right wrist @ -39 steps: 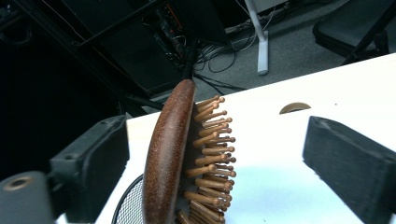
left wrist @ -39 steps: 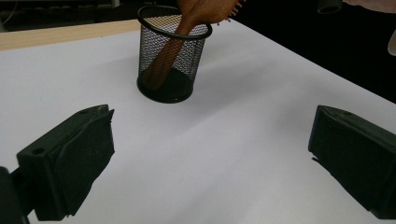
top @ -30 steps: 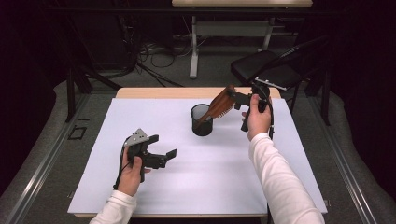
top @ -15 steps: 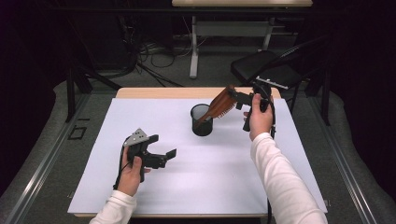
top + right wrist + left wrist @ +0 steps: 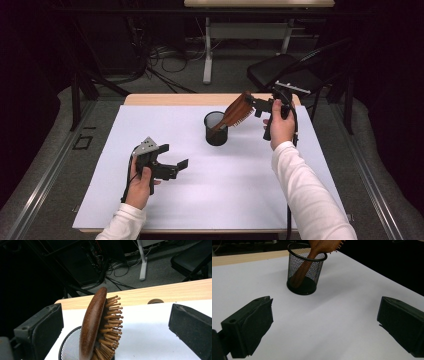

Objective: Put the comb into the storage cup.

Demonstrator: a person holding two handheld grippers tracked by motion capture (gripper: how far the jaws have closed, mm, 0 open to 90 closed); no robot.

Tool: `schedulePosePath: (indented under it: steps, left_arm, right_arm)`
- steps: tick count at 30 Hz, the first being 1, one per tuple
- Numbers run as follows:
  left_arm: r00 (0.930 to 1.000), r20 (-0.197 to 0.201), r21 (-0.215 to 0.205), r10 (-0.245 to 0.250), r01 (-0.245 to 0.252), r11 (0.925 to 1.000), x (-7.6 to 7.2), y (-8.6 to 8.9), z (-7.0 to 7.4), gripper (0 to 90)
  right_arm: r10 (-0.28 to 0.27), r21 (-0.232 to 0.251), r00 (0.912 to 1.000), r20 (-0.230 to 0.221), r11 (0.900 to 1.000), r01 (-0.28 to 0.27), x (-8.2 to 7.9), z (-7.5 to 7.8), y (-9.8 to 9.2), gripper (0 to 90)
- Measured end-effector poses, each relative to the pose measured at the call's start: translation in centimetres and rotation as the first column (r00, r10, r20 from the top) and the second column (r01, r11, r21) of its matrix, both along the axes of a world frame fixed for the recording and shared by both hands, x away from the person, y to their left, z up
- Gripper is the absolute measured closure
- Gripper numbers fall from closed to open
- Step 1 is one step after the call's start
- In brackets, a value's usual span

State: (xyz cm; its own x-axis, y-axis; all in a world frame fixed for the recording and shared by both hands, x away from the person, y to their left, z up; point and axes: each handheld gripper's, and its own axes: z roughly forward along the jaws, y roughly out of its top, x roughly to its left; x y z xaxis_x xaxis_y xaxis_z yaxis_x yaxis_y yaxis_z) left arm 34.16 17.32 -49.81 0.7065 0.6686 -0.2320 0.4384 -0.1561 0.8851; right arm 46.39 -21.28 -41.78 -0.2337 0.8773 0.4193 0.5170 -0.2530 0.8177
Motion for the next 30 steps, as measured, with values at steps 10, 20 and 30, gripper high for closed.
schedulePosePath:
  steps: [10, 20, 30]
  left_arm:
    - [1.0000, -0.003, -0.002, 0.005, -0.005, 1.0000, 0.0, 0.1, 0.0, 0.4]
    - [1.0000, -0.006, -0.007, 0.001, -0.001, 1.0000, 0.0, 0.2, 0.0, 0.4]
    - [1.0000, -0.005, -0.005, 0.002, -0.002, 1.0000, -0.1, 0.2, 0.0, 0.4]
  right_arm:
    - [0.065, -0.060, 0.9969, -0.044, 0.996, -0.067, -0.7, 1.1, -0.7, 0.0]
    - [0.139, -0.121, 0.9871, -0.080, 0.982, -0.148, -1.3, 1.4, -1.1, 0.0]
    - [0.180, -0.166, 0.9793, -0.092, 0.967, -0.193, -2.2, 1.4, -1.2, 0.0]
